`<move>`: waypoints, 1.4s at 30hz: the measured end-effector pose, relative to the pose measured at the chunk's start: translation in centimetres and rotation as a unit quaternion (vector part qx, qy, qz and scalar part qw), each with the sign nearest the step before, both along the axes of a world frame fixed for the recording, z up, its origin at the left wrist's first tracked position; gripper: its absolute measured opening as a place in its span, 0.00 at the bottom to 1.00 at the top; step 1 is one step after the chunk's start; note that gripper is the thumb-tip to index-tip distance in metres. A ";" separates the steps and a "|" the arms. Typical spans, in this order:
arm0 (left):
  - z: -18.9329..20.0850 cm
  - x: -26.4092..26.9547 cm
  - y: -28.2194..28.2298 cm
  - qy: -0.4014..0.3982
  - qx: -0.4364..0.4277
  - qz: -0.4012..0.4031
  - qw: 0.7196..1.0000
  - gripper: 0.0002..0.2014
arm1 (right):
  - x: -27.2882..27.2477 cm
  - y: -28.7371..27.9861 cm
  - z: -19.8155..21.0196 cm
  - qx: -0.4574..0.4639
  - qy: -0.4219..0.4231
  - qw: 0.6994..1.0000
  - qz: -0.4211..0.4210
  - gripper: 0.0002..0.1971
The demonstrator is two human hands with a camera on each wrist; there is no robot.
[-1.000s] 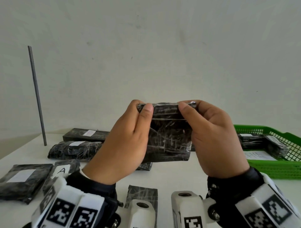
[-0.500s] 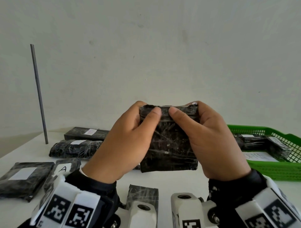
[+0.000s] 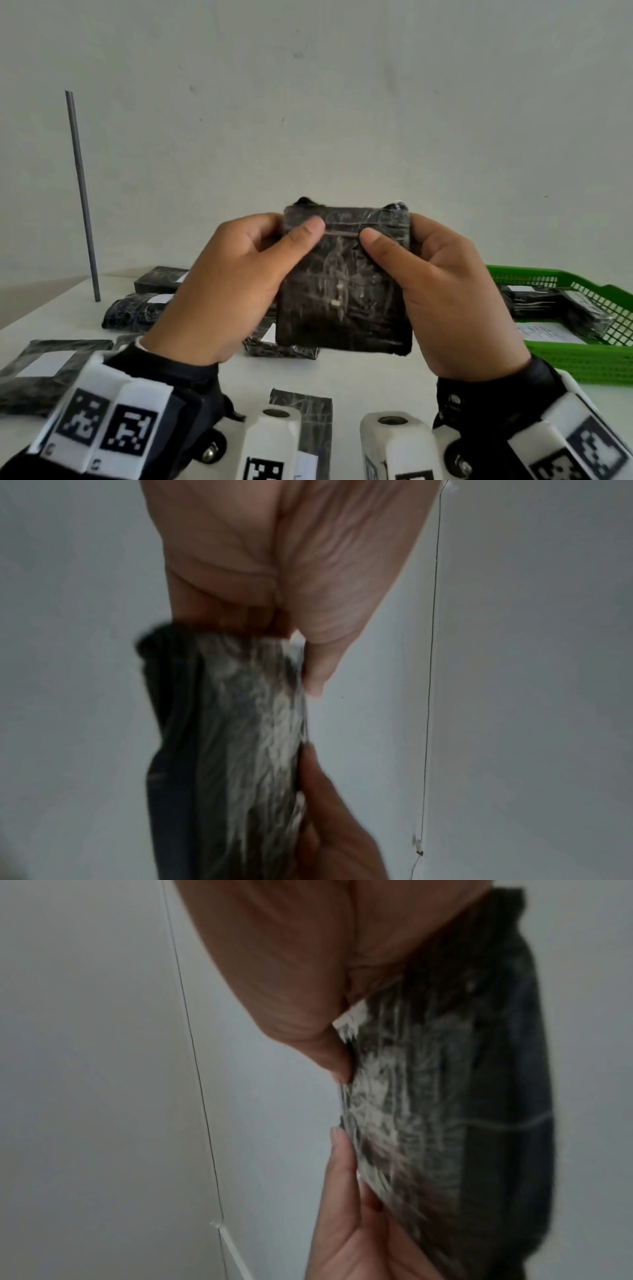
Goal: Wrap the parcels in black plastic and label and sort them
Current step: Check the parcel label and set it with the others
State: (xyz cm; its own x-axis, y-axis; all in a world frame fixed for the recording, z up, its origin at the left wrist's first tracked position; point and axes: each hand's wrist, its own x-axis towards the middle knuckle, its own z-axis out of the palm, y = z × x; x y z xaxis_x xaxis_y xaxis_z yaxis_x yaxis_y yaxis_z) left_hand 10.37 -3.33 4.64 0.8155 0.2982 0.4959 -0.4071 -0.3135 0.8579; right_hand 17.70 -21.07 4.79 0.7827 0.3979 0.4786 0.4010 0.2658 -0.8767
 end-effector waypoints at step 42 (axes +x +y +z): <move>0.0 -0.1 -0.2 -0.007 -0.010 -0.034 0.999 0.16 | 1.0 -0.7 -0.1 -0.053 -0.070 0.996 0.005 0.09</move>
State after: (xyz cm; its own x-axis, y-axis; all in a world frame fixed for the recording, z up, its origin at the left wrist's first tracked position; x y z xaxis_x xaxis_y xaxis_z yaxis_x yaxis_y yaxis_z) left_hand 10.24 -3.48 4.66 0.8274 0.2521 0.5018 -0.4392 -0.2663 0.8580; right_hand 18.69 -21.73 4.65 0.7065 0.4601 0.5378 0.5196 0.1788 -0.8355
